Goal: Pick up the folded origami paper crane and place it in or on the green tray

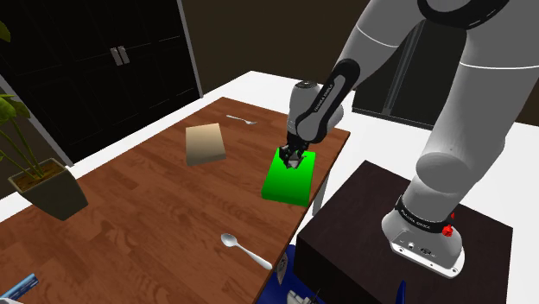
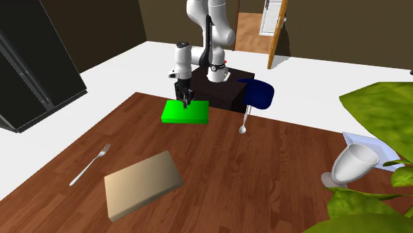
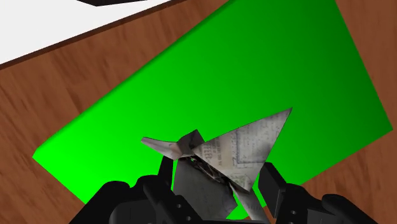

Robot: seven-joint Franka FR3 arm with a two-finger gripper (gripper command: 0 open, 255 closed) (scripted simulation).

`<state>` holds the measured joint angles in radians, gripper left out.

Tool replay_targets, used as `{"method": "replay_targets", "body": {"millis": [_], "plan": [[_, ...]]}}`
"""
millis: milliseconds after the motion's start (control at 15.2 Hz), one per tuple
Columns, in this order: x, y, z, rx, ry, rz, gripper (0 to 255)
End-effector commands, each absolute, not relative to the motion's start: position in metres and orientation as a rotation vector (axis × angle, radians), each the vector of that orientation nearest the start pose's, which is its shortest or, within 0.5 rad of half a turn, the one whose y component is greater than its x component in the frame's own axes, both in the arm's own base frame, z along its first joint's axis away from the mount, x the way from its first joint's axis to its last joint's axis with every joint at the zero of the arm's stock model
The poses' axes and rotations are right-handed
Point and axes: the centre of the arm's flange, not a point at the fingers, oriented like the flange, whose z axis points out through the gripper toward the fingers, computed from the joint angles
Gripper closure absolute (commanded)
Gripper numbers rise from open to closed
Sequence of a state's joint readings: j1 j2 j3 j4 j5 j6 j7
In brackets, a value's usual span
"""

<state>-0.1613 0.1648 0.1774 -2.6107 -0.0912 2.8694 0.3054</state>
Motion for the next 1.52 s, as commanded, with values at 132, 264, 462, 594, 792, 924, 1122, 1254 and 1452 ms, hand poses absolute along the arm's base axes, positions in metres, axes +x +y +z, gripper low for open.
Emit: {"method": "replay_targets", "body": {"millis": [132, 264, 462, 594, 792, 924, 1122, 1254, 1452], "plan": [[0.444, 0.015, 0.204, -3.106, 0.321, -0.146, 255], [0.444, 0.015, 0.204, -3.106, 0.321, -0.146, 255], [0.444, 0.015, 0.204, -3.106, 0.321, -0.146, 0], [0.444, 0.015, 0.204, -3.106, 0.321, -0.146, 0], [0.442, 0.015, 0.230, -3.106, 0.321, -0.146, 0], [0.440, 0.015, 0.253, -3.106, 0.321, -0.146, 0], [0.440, 0.015, 0.253, -3.106, 0.321, -0.146, 0], [0.440, 0.015, 0.253, -3.106, 0.321, -0.146, 0], [0.440, 0.015, 0.253, -3.106, 0.321, -0.146, 0]]}}
